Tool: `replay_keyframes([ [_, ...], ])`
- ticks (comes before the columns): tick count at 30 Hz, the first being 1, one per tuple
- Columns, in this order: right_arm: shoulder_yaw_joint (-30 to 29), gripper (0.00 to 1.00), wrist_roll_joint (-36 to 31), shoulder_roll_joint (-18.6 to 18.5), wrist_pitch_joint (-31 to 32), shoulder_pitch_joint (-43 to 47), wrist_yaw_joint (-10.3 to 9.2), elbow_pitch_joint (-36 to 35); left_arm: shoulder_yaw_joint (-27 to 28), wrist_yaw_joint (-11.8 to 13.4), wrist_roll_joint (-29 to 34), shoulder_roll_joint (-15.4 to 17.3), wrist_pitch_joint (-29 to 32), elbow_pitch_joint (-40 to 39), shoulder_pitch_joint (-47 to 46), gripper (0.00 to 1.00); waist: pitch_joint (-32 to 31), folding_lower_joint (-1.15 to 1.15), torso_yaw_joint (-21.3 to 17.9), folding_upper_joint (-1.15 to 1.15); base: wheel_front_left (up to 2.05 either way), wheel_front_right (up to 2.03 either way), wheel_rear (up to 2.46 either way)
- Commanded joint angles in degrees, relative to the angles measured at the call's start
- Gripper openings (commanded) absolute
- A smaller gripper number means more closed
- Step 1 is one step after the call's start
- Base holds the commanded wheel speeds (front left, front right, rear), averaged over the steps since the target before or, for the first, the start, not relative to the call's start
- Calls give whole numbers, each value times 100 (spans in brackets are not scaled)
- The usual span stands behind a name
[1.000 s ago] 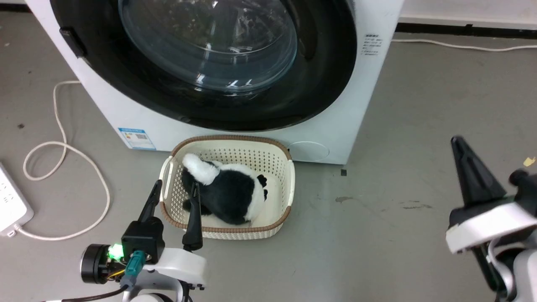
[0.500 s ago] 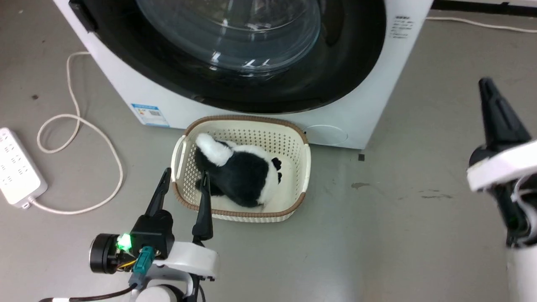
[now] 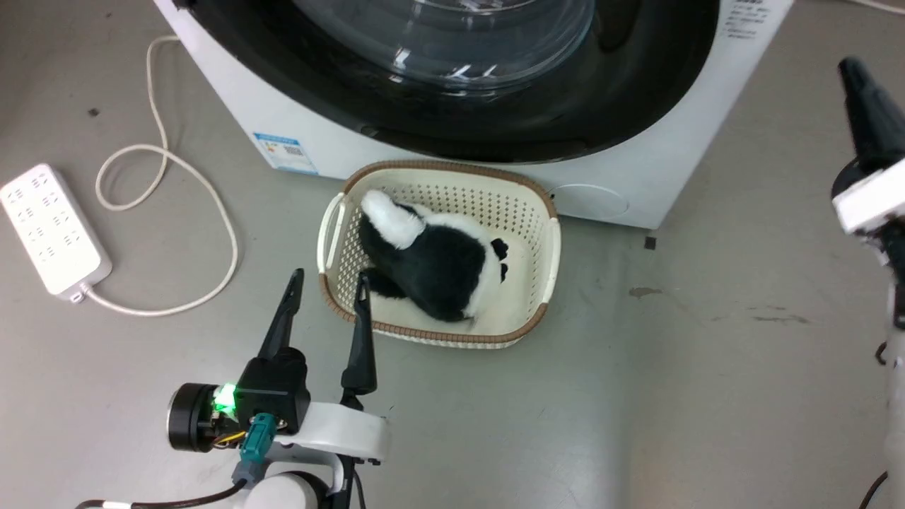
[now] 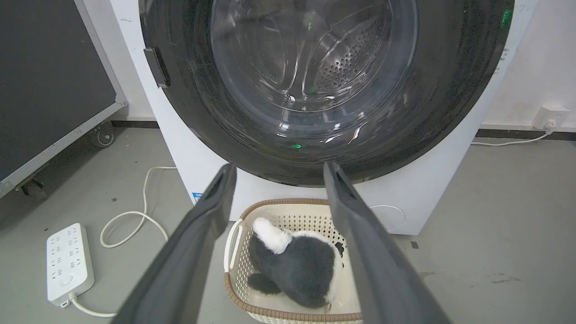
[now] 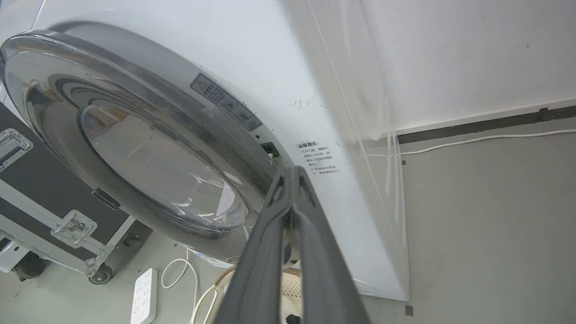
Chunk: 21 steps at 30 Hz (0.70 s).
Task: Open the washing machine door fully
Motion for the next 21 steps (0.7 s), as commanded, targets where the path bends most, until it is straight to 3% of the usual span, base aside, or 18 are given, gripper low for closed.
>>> replay_keyframes([
  [1, -39, 0, 94, -58, 37, -189, -2, 70, -40, 42, -21, 4, -60, -23, -110, 100, 60, 0, 56, 0, 0, 0, 0],
  [10, -191, 0, 495, -74, 486, -989, -3, 782, -204, 180, -42, 4, -168, -73, -246, 100, 353, 0, 232, 0, 0, 0, 0],
  [21, -1083, 0, 1358, 194, 1717, -2398, -3, 2414, -489, 343, -123, 4, -300, -58, -394, 100, 610, 0, 415, 0, 0, 0, 0],
])
